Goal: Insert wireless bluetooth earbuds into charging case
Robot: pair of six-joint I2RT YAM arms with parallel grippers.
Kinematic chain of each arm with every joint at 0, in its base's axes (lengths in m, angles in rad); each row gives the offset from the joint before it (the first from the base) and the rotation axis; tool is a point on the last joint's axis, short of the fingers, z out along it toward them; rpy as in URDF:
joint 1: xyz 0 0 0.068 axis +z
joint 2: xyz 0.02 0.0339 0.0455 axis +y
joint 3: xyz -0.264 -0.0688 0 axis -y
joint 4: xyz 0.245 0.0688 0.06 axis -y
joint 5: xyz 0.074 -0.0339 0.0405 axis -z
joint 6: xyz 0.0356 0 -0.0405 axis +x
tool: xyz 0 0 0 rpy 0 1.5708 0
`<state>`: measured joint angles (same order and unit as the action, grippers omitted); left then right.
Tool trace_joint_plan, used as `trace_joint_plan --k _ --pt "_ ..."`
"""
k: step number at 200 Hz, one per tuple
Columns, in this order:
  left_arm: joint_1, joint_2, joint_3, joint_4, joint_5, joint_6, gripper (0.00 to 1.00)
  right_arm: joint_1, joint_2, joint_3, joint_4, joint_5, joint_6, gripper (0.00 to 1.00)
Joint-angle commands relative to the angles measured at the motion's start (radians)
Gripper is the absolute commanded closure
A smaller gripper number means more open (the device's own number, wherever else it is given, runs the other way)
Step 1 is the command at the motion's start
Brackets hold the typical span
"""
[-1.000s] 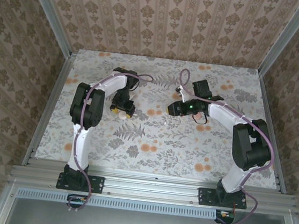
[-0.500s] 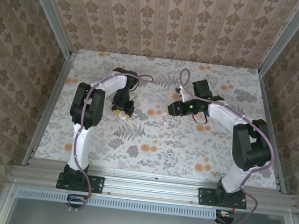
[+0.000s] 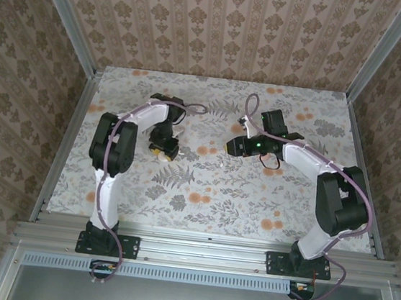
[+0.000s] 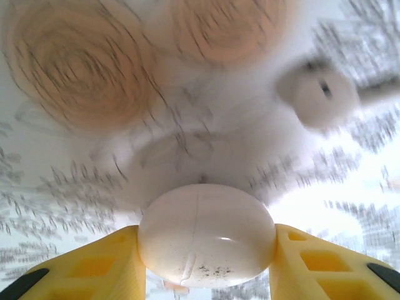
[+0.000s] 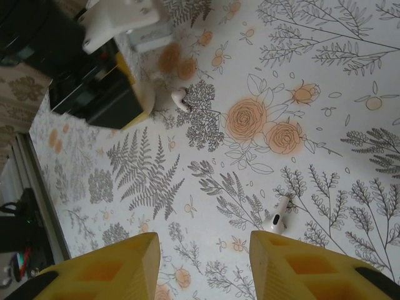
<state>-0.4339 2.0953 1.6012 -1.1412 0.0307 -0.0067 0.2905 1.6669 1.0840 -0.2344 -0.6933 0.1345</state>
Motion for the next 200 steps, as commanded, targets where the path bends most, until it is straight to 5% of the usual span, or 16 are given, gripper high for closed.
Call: trace_joint_plan --k 1,68,99,130,200 --pt "-0.014 -0.149 -0.065 0.059 0.061 0.153 0.68 -0.031 -0.047 -0.006 -0.001 -0.021 0.120 0.56" --pt "-0.165 -0.466 -0.294 0.266 0.243 0.570 0.65 -0.058 -0.010 0.051 -0.197 -0.214 0.385 0.51" --pt "-0.226 -0.544 -0.357 0.360 0.349 0.646 0.67 -0.051 -0.023 0.051 -0.270 -0.309 0.374 0.55" --pt "-0.292 -0.610 -0.437 0.441 0.360 0.754 0.69 -0.012 -0.070 0.012 -0.259 -0.314 0.405 0.56" --pt "-0.336 -0.618 -0.425 0.447 0.327 0.774 0.70 0.137 -0.082 -0.001 -0.130 -0.297 0.536 0.57"
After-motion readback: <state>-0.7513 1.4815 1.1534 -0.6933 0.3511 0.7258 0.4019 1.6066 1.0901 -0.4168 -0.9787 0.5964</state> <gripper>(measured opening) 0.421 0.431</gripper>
